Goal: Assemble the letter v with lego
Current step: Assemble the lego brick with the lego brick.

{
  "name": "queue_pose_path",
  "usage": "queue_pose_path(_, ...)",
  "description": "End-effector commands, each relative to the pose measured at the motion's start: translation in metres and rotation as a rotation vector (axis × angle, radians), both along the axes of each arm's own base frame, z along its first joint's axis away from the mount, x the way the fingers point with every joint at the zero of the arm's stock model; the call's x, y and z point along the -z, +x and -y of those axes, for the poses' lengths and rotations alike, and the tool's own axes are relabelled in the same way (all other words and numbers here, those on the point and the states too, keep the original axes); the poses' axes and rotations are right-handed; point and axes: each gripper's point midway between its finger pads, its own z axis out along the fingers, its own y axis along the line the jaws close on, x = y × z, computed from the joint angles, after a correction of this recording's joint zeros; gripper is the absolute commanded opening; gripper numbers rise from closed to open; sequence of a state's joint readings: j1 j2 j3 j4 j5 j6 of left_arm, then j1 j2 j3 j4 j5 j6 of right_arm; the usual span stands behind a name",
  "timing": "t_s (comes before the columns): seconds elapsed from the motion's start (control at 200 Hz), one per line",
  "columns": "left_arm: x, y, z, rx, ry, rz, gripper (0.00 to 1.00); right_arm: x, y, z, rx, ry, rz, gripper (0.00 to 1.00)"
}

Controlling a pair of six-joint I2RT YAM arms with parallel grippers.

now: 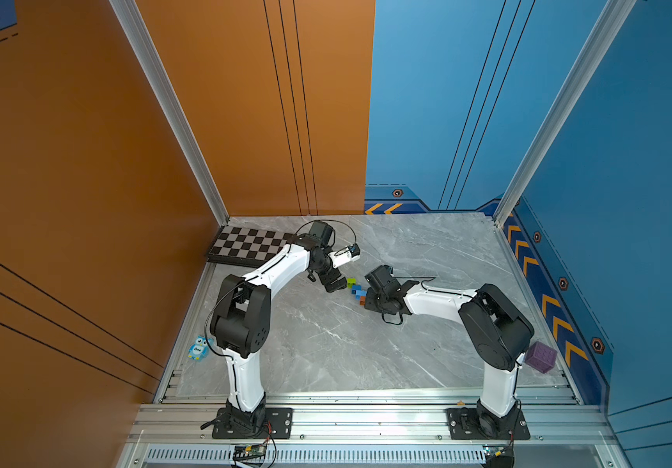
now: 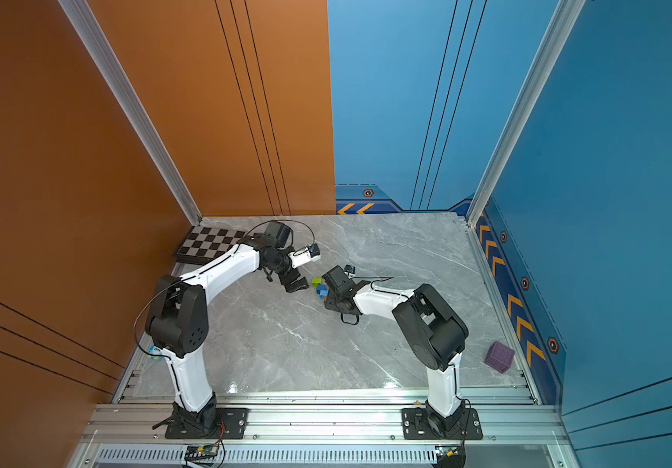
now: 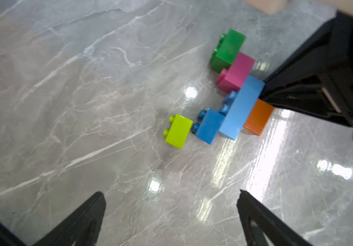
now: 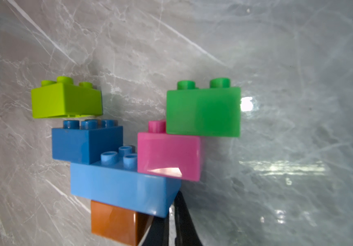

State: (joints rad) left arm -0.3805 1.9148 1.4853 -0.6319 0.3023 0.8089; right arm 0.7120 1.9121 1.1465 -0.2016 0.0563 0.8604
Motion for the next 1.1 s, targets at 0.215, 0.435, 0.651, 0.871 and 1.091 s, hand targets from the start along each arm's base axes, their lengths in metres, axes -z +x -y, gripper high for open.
queue_pose_path(0.215, -0.001, -0.017, 0.029, 0.292, -0.092, 0.033, 0.96, 0.005, -0.001, 0.020, 0.036, -0.033, -0.043, 0.10)
queue_pose_path(0.435, 0.012, -0.012, 0.041, 0.299, -0.096, 0.003, 0.96, 0.001, 0.000, 0.020, 0.040, -0.026, -0.035, 0.10)
queue_pose_path(0.651, 0.024, -0.010, 0.044, 0.297, -0.098, -0.025, 0.96, 0.003, -0.001, 0.017, 0.044, -0.013, -0.043, 0.10)
queue_pose_path(0.871, 0.034, -0.003, 0.047, 0.285, -0.085, -0.037, 0.93, 0.002, 0.001, 0.015, 0.048, -0.006, -0.038, 0.10)
queue_pose_path(1.091, 0.041, 0.000, 0.051, 0.292, -0.060, -0.034, 0.91, 0.001, 0.001, 0.015, 0.050, -0.002, -0.035, 0.10)
